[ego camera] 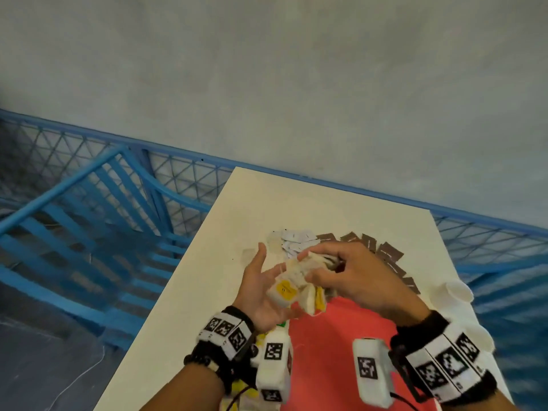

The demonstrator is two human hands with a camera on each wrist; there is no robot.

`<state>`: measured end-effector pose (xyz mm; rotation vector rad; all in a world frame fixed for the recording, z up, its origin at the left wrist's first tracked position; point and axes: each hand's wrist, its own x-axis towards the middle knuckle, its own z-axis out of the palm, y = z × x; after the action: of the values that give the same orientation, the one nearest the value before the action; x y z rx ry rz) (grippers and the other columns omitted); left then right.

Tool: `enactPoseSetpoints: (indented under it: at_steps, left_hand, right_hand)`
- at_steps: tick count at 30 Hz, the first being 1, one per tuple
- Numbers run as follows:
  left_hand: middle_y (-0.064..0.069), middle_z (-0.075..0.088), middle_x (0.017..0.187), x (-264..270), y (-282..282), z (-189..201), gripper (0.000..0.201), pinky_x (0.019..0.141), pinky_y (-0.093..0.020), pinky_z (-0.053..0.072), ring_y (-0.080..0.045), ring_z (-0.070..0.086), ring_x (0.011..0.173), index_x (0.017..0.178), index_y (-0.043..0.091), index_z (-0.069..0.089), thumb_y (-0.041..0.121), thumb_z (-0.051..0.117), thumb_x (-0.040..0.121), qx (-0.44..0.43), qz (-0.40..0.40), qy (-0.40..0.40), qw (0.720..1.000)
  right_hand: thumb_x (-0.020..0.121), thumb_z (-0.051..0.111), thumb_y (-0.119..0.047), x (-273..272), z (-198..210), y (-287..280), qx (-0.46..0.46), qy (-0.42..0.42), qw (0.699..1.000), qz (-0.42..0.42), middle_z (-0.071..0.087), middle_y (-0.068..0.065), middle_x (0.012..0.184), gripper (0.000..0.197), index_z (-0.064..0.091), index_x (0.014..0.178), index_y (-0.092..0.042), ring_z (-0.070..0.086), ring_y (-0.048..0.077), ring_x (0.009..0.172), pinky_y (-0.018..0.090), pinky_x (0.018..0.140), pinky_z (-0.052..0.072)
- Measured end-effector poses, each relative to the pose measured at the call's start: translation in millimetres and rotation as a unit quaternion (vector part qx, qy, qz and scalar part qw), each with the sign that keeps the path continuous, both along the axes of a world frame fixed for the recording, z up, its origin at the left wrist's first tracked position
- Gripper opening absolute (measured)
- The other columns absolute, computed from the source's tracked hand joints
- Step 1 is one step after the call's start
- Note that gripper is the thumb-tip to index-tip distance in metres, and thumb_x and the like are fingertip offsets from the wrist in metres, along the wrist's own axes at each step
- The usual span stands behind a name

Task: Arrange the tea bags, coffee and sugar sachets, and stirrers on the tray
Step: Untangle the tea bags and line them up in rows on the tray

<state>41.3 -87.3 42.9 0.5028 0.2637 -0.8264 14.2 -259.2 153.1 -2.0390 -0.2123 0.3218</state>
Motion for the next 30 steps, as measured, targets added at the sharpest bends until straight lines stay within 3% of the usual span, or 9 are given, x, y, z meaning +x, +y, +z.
enactPoseSetpoints:
  at_steps: [3,7,9,12,15,18,23,25,30]
  left_hand:
    - [-0.023,0.064,0.116,-45.3,-13.8,8.0,0.084,0.088,-0.054,0.048,-0.04,0.062,0.099,0.129,0.005,0.062,0.076,0.049,0.085,-0.083,-0.039,0.002,0.996]
    - [-0.017,0.065,0.107,-99.5,-24.1,-2.0,0.067,0.089,-0.047,0.048,-0.034,0.062,0.098,0.117,0.008,0.067,0.067,0.053,0.089,-0.043,-0.019,0.01,0.999]
    - [-0.014,0.069,0.102,-117.9,-26.1,-9.2,0.059,0.087,-0.043,0.051,-0.031,0.066,0.096,0.107,0.01,0.071,0.063,0.052,0.091,-0.026,-0.007,0.046,0.999]
    - [-0.014,0.074,0.09,-137.6,-28.1,-23.7,0.059,0.076,-0.038,0.058,-0.03,0.073,0.082,0.089,0.008,0.078,0.059,0.05,0.092,0.006,0.004,0.075,0.997]
    - [-0.015,0.072,0.092,-147.5,-26.2,-32.2,0.049,0.071,-0.04,0.057,-0.03,0.072,0.08,0.101,0.007,0.072,0.052,0.054,0.093,0.039,0.008,0.093,0.995]
    - [-0.018,0.069,0.083,-148.7,-23.4,-29.9,0.04,0.047,-0.037,0.058,-0.031,0.071,0.064,0.102,0.004,0.067,0.039,0.049,0.099,0.021,0.023,0.1,0.994]
    - [-0.013,0.068,0.081,-142.5,-22.6,-20.3,0.037,0.057,-0.035,0.058,-0.027,0.069,0.066,0.096,0.003,0.067,0.036,0.05,0.096,0.019,0.025,0.075,0.997]
    - [-0.012,0.069,0.085,-140.6,-22.7,-17.8,0.034,0.063,-0.035,0.057,-0.026,0.068,0.073,0.097,0.005,0.069,0.035,0.053,0.096,0.02,0.021,0.072,0.997]
    - [-0.012,0.067,0.089,-149.5,-20.1,-17.2,0.041,0.084,-0.037,0.052,-0.025,0.067,0.088,0.094,0.006,0.07,0.047,0.061,0.094,0.019,-0.03,0.067,0.997]
  right_hand:
    - [0.085,0.073,-0.009,-30.8,-8.2,-5.3,-0.037,0.029,0.997,0.068,0.075,0.001,0.097,0.026,0.074,0.108,-0.022,0.069,0.011,0.081,0.023,0.069,0.055]
    - [0.081,0.066,-0.017,-70.2,-44.3,-1.0,-0.203,-0.045,0.975,0.076,0.066,-0.009,0.088,0.025,0.063,0.105,-0.024,0.059,0.005,0.074,0.026,0.066,0.048]
    - [0.084,0.061,-0.02,-88.9,-66.7,8.2,-0.241,-0.048,0.968,0.057,0.064,-0.003,0.09,0.027,0.051,0.109,-0.022,0.058,0.016,0.08,0.034,0.065,0.044]
    - [0.091,0.053,-0.022,-109.2,-96.0,19.6,-0.29,-0.029,0.954,0.064,0.056,0.007,0.107,0.027,0.048,0.116,-0.014,0.056,0.026,0.097,0.032,0.071,0.038]
    - [0.093,0.051,-0.029,-117.7,-105.7,23.5,-0.308,-0.01,0.948,0.078,0.048,0.006,0.106,0.026,0.053,0.114,-0.015,0.053,0.025,0.098,0.036,0.081,0.046]
    - [0.092,0.054,-0.04,-117.5,-92.6,15.4,-0.284,0.006,0.956,0.072,0.051,0.001,0.107,0.032,0.055,0.12,-0.024,0.052,0.018,0.102,0.034,0.086,0.046]
    - [0.096,0.054,-0.031,-133.5,-57.6,-1.6,-0.239,-0.132,0.962,0.004,0.047,-0.008,0.113,0.033,0.055,0.129,-0.03,0.049,0.007,0.106,0.024,0.087,0.043]
    - [0.093,0.054,-0.023,-146.2,-43.8,1.7,-0.227,-0.193,0.954,0.043,0.045,-0.011,0.107,0.029,0.059,0.12,-0.033,0.044,0.003,0.1,0.022,0.078,0.043]
    - [0.091,0.051,-0.028,-159.5,-34.5,23.8,-0.324,-0.16,0.916,0.173,0.042,-0.007,0.109,0.033,0.054,0.123,-0.036,0.04,0.01,0.101,0.029,0.073,0.044]
